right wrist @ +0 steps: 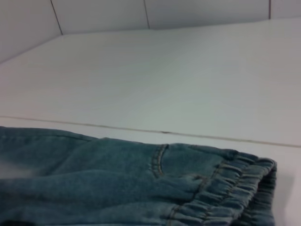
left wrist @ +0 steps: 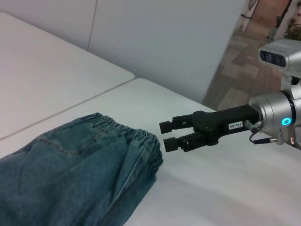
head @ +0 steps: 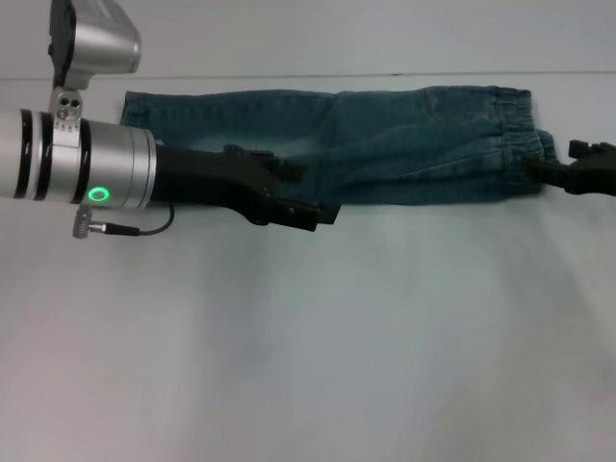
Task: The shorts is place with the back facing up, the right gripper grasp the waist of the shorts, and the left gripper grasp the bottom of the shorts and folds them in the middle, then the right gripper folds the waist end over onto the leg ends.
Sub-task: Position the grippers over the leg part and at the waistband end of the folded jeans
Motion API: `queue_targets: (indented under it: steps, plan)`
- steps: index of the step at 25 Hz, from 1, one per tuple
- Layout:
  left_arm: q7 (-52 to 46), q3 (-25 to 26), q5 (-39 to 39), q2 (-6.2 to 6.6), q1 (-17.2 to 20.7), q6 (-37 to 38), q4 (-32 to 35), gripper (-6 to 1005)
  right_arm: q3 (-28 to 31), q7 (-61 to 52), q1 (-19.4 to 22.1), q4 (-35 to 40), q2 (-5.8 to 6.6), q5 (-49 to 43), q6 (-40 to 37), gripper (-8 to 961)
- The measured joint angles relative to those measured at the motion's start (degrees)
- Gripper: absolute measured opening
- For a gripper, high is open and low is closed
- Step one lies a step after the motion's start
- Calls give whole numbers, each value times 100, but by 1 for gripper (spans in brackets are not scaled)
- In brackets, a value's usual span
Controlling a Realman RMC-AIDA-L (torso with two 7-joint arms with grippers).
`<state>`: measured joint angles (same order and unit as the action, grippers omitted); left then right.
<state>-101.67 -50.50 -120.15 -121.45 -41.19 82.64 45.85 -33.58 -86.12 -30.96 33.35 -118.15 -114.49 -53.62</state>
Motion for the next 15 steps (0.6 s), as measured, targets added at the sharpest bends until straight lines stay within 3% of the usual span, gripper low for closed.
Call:
queue_targets:
  steps: [5, 15]
  plan:
    - [-2, -3, 0, -1, 38, -4, 9, 834, -126, -75, -6, 0, -102, -3, 495, 902]
    - [-2, -18, 24, -22, 48, -2, -3, 820, -318, -84, -56, -223, -123, -3, 928, 901]
